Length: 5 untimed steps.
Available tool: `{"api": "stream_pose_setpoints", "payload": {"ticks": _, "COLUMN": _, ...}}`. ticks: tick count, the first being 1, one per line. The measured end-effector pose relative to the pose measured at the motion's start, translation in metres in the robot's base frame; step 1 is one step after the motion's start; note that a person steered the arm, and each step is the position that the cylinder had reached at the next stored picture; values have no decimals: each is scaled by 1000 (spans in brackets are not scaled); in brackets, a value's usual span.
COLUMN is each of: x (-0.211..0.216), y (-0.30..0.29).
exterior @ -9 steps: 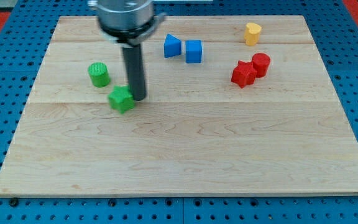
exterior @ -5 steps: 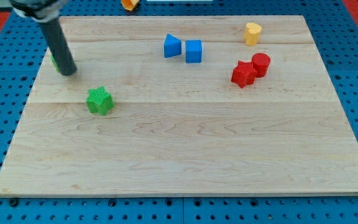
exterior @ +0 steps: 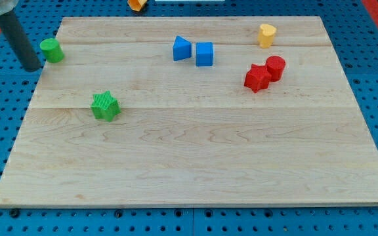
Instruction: Move green circle to the top left
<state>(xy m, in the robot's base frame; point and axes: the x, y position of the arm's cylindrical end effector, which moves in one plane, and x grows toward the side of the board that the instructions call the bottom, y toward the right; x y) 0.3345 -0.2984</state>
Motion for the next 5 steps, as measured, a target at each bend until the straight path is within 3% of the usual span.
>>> {"api": "stream_pose_setpoints", "payload": {"ticks": 1, "x": -57, "y": 17}}
{"api": "stream_pose_setpoints", "payload": {"ticks": 2, "x": -66, "y": 30}}
{"api": "stream_pose_setpoints", "payload": {"ticks": 3, "x": -69, "y": 30}}
{"api": "stream_pose_setpoints", "payload": {"ticks": 4, "x": -24, "y": 20}}
{"api": "stream_pose_setpoints", "payload": {"ticks": 5, "x": -34, "y": 2}}
